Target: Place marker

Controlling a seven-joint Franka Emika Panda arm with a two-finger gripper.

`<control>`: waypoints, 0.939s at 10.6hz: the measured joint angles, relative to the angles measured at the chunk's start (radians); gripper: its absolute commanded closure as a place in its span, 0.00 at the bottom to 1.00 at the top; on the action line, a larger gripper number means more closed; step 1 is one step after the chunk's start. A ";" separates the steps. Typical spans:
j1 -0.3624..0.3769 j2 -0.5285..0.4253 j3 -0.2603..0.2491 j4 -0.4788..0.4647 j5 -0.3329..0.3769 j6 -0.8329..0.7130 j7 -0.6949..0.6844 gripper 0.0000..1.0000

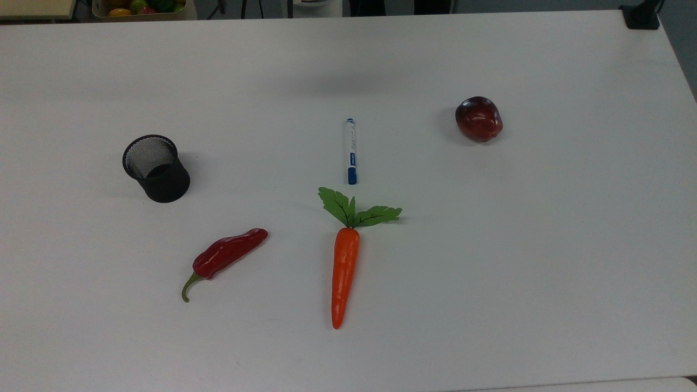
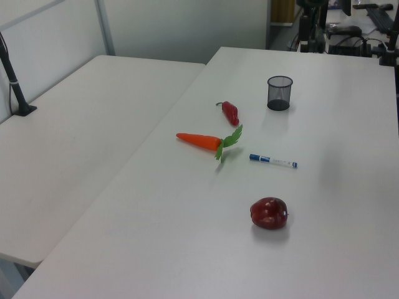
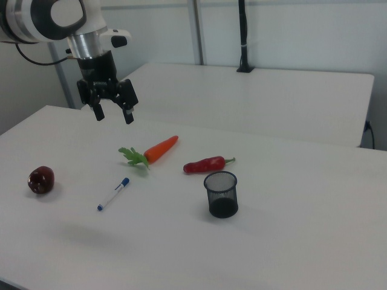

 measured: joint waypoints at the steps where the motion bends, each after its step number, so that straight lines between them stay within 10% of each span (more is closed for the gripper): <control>1: 0.000 0.001 0.000 0.000 0.000 0.000 0.000 0.00; 10: 0.048 0.055 0.010 -0.022 0.006 0.067 0.017 0.00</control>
